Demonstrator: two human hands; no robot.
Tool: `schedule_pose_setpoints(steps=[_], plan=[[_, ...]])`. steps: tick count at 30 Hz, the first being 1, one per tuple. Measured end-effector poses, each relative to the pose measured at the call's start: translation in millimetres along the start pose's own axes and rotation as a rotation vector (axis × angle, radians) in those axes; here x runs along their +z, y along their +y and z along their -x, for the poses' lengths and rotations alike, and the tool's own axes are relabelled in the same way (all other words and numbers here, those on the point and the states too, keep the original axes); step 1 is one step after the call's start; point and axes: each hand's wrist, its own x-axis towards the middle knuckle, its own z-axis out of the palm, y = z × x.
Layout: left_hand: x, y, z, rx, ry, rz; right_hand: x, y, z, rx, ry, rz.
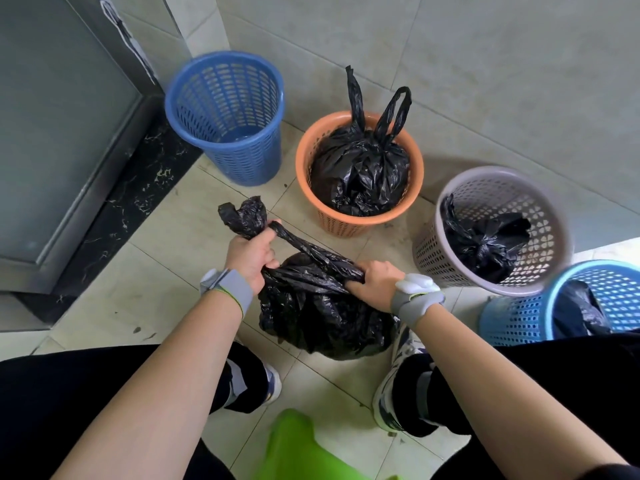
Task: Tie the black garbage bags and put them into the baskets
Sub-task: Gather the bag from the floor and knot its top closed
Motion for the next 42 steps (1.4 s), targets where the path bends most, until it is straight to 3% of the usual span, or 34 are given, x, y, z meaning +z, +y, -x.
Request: schedule_pose_setpoints(steps=[2, 5, 9, 16, 21, 24, 28, 31, 36, 37, 40, 42], plan=[[-7, -1, -1, -0.07, -0.052, 0.018, 2, 10, 0, 0.011, 0.042, -0.091], [-11, 2, -1, -0.209, -0.179, 0.29, 7, 26, 0, 0.047, 0.128, -0.176], [-15, 2, 3, -0.225, -0.268, 0.417, 11, 25, 3, 0.06, 0.1, -0.218], [-13, -9, 5, -0.172, -0.387, -0.145, 7, -3, 8, -0.087, 0.063, -0.349], [-25, -13, 4, -0.171, -0.586, -0.546, -2, -12, 8, -0.105, -0.12, 0.005], [-24, -13, 6, -0.18, -0.679, -0.587, -1, -15, 5, -0.158, -0.162, 0.229], [-20, -9, 10, -0.166, -0.648, -0.343, 2, -18, 8, -0.155, -0.17, 0.297], [-16, -5, 14, -0.192, -0.65, -0.222, 8, -9, 7, -0.082, -0.202, 0.143], [-10, 1, 21, -0.291, -0.716, -0.227, -13, 10, 12, 0.044, -0.381, -0.027], [-10, 2, 22, -0.312, -0.729, -0.223, -19, 13, 13, 0.099, -0.373, -0.128], [-13, 4, 23, -0.321, -0.766, -0.287, -22, 18, 0, 0.229, -0.202, -0.77], [-11, 5, 24, -0.302, -0.808, -0.342, -28, 13, -10, 0.232, -0.113, -1.005]])
